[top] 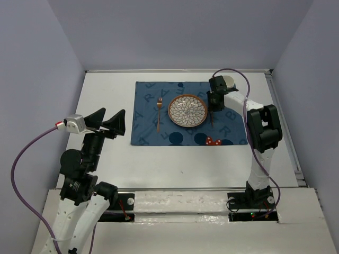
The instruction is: Set the dinner table for one person
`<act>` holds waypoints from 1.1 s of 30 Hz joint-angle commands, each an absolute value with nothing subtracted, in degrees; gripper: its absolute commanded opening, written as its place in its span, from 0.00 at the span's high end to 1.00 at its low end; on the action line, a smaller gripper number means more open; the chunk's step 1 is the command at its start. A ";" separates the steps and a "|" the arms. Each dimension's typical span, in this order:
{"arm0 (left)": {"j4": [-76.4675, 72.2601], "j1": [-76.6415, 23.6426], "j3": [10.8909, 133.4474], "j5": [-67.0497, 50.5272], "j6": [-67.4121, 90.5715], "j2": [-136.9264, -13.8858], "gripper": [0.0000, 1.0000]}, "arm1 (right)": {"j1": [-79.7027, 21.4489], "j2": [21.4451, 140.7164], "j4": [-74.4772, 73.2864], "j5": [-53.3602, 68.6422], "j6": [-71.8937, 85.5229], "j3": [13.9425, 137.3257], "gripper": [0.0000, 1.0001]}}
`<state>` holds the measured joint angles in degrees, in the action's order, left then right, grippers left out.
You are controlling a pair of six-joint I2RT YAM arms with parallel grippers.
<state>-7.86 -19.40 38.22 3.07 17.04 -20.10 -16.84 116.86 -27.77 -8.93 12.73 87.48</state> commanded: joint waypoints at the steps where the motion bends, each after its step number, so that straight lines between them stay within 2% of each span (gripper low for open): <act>1: -10.19 -19.42 38.67 2.99 16.70 -20.57 0.01 | -16.44 114.62 -25.66 -8.61 13.45 88.51 0.59; 4: -10.02 -19.51 38.58 3.25 16.70 -20.74 0.01 | -16.44 112.86 -26.45 -8.18 13.88 87.98 0.55; 6: -10.02 -19.51 38.50 3.69 16.61 -20.92 0.01 | -16.44 109.96 -26.72 -7.65 14.50 87.10 0.47; 8: -10.02 -19.42 38.41 4.04 16.52 -21.18 0.01 | -16.44 107.33 -26.89 -6.25 14.76 85.61 0.44; 15: -9.58 -19.51 37.97 7.82 15.29 -21.36 0.01 | -18.19 86.62 -21.81 -0.54 19.50 73.42 0.31; 17: -9.06 -19.51 37.79 7.82 15.56 -21.53 0.01 | -18.98 81.50 -20.14 1.56 21.61 70.24 0.18; 19: -8.09 -19.60 37.79 7.91 15.73 -21.62 0.01 | -19.78 73.44 -17.07 2.63 22.67 65.06 0.11; 20: -8.00 -19.60 37.88 8.00 15.56 -21.97 0.01 | -19.78 70.78 -14.79 3.51 23.46 61.56 0.00; 27: -7.47 -19.69 39.81 5.46 15.56 -23.82 0.01 | -20.30 52.75 -10.73 10.10 22.42 50.99 0.00; 33: -5.98 -19.78 40.51 2.20 15.64 -19.34 0.01 | -20.30 41.22 -9.85 17.57 22.41 47.11 0.00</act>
<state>-5.13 -19.51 38.22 4.91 16.43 -22.61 -19.97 47.18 -15.16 10.26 22.68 48.49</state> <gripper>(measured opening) 0.989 0.995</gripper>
